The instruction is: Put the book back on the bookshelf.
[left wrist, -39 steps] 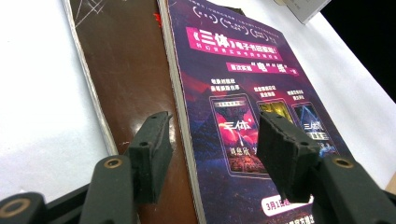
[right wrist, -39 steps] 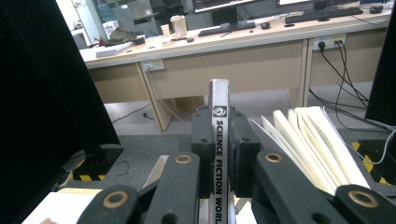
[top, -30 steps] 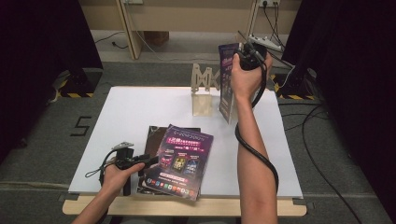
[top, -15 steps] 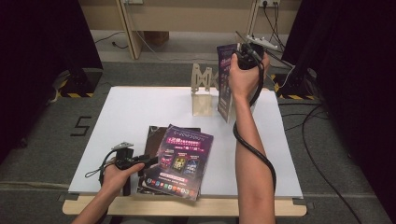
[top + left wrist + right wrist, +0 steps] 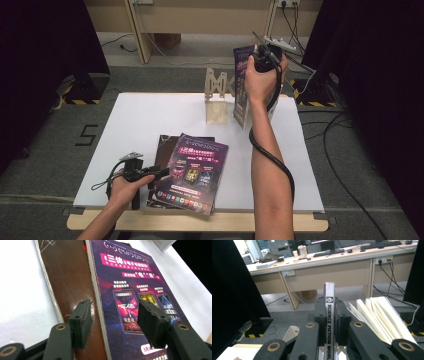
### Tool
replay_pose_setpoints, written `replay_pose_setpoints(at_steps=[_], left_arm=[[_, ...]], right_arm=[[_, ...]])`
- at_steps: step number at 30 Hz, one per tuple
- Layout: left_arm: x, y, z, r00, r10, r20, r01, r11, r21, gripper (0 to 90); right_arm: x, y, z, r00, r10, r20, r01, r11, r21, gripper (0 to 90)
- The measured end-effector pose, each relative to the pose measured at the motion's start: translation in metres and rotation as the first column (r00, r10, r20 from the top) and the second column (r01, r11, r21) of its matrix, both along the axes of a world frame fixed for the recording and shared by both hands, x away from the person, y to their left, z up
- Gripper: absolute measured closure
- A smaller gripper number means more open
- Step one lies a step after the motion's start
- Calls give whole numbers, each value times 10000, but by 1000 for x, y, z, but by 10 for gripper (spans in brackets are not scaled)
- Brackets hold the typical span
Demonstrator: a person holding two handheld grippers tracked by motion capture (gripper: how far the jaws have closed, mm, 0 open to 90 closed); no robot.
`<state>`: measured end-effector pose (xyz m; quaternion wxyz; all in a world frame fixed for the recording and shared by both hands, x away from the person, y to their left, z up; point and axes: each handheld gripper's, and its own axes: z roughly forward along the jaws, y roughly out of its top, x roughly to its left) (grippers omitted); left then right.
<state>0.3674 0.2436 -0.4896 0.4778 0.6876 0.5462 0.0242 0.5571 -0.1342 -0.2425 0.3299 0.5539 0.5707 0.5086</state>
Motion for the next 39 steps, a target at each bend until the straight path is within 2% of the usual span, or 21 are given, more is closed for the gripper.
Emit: replay_pose_setpoints(at_steps=[18,25,39], left_arm=[[0,-1,-2,10000,-46,-74,46,10000,22,442],[1,-2,-2,9999,-65,-82,65,10000,32,442],[1,1,0,10000,-30,-31,29,10000,-50,442]], right_arm=[[11,3,-5,9999,-76,-65,76,10000,-31,833],[14,3,-7,9997,-98,-217,95,9999,-116,833],[22,5,-9,9995,-276,-153,274,9996,-95,833]])
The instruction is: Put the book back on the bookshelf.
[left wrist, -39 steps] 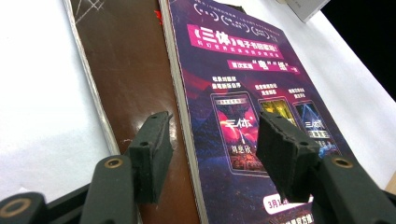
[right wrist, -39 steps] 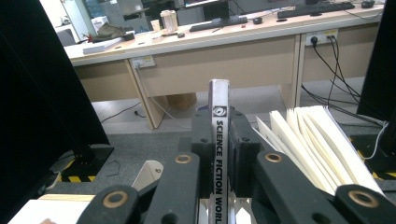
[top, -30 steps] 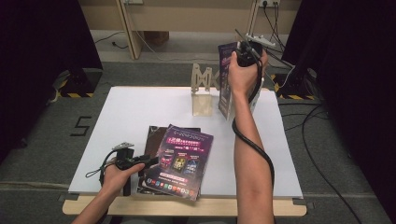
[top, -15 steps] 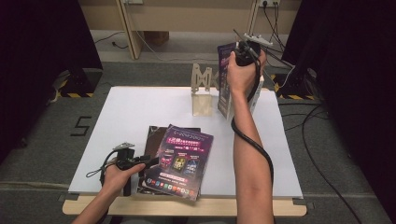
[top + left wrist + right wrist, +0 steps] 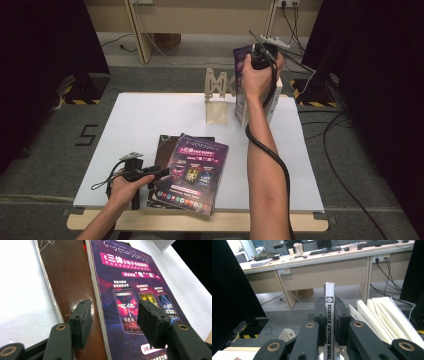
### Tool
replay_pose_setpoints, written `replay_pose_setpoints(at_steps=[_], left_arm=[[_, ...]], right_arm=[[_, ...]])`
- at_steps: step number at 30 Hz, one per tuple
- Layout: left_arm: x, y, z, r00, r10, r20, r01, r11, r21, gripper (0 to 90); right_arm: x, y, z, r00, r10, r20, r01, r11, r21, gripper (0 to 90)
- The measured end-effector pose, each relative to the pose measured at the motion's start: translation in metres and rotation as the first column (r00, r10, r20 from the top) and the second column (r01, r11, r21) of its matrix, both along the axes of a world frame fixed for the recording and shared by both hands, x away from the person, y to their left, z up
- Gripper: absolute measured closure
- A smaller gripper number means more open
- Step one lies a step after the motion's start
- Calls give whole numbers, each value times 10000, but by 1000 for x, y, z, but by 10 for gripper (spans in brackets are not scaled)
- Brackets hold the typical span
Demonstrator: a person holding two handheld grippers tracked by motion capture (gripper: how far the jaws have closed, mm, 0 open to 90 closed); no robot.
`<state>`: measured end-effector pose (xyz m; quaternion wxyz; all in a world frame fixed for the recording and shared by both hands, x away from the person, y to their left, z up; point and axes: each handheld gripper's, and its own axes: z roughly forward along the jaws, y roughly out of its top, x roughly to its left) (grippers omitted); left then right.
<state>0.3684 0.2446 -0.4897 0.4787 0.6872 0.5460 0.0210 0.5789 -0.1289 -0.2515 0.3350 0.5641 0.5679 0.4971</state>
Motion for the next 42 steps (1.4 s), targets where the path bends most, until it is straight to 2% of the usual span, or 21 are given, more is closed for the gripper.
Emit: replay_pose_setpoints(at_steps=[11,16,20,21,29,32,33,35,36,38,40,42], left_arm=[[0,0,0,10000,19,-6,-19,10000,2,443],[-1,0,1,10000,-17,-15,17,10000,-9,444],[-1,-1,0,10000,-24,-17,24,10000,9,444],[-1,-1,-1,10000,-17,-10,17,10000,15,444],[-1,-2,-2,10000,-65,-36,65,10000,60,444],[-2,-1,-1,10000,-47,-24,47,10000,56,443],[-2,-1,0,10000,-40,-24,40,10000,33,443],[-2,-1,0,10000,-19,-14,19,10000,7,443],[-2,-1,1,10000,-33,5,33,10000,17,443],[-2,-1,1,10000,-50,23,50,10000,-29,442],[-3,-1,2,10000,-60,47,60,10000,-48,442],[-3,0,3,9999,-44,98,44,10000,-27,442]], right_arm=[[0,6,1,9999,40,118,-40,10000,-29,833],[-1,10,-6,9999,28,117,-26,9999,-111,832],[-3,10,-17,10000,-10,42,10,9998,-190,831],[-4,10,-20,9998,0,186,3,9999,-138,831],[-16,9,-22,9999,24,168,-19,9995,-316,828],[-27,10,-23,9998,114,140,-112,9999,-130,825],[-29,10,-22,9997,187,153,-183,9994,-282,825],[-35,10,-22,9994,348,47,-347,9993,-144,826],[-37,10,-22,9992,407,32,-406,9988,-272,826],[-43,9,-23,9989,477,-12,-478,9987,-197,824],[-49,8,-23,9989,458,16,-458,9982,-378,822],[-55,7,-24,9983,578,-11,-578,9977,-355,820]])
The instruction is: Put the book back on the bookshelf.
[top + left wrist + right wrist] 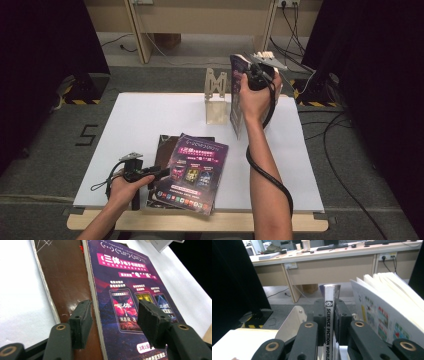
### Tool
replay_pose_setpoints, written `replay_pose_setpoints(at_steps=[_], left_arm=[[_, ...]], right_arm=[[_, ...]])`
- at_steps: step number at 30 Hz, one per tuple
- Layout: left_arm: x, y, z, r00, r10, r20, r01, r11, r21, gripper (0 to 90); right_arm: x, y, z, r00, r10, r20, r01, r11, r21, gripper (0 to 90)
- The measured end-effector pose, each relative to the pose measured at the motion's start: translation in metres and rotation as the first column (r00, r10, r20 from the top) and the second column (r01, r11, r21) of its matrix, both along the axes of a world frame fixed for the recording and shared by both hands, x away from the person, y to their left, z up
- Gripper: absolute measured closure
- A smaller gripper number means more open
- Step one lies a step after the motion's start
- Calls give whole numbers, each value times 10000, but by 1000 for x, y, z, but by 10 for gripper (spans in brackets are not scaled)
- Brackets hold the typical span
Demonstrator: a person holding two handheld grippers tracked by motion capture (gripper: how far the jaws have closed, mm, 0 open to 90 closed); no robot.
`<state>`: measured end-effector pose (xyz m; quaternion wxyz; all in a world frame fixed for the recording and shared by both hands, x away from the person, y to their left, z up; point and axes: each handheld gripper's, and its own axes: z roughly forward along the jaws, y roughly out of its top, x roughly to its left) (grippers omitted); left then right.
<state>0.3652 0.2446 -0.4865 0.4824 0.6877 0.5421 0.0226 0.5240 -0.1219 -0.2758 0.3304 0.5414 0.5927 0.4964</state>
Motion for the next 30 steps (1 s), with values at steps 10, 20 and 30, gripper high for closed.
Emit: replay_pose_setpoints(at_steps=[10,20,30], left_arm=[[-1,-3,1,10000,-79,2,79,10000,-12,441],[-1,-1,1,10000,-20,29,20,10000,27,442],[-2,-2,1,10000,-27,30,27,10000,43,442]], right_arm=[[-29,-9,-7,9996,283,10,-283,9996,-3,823],[-50,-14,-13,9996,283,57,-282,9995,-128,822],[-65,-17,-19,9996,242,128,-236,9988,-428,815]])
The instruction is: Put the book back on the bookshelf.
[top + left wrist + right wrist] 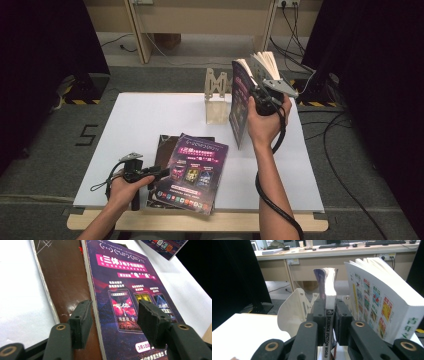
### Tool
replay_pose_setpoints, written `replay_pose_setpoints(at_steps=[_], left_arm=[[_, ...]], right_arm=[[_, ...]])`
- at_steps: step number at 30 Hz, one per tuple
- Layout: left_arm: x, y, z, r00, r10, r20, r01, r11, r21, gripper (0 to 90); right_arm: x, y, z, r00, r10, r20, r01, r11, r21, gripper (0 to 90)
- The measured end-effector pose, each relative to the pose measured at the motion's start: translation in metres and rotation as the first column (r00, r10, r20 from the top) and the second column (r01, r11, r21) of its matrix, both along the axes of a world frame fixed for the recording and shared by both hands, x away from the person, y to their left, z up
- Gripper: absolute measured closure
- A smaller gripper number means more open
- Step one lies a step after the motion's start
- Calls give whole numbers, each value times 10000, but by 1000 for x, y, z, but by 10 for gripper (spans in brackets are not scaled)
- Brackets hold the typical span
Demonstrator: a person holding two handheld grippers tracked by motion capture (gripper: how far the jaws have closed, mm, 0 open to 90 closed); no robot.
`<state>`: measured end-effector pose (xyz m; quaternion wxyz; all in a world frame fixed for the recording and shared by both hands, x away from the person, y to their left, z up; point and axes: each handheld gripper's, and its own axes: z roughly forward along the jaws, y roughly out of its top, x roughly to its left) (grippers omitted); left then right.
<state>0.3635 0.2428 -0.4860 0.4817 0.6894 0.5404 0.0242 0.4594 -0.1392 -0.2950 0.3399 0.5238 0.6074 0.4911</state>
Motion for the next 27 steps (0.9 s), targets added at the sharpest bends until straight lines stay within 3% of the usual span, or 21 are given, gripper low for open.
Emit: replay_pose_setpoints(at_steps=[14,27], left_arm=[[0,-2,-1,9999,-98,-38,98,10000,4,441],[0,-2,-1,9999,-99,-15,99,10000,0,440]], right_arm=[[-1,-12,-9,9972,-115,-745,118,9999,35,782],[12,-3,-10,9906,71,-1367,-98,9998,-195,765]])
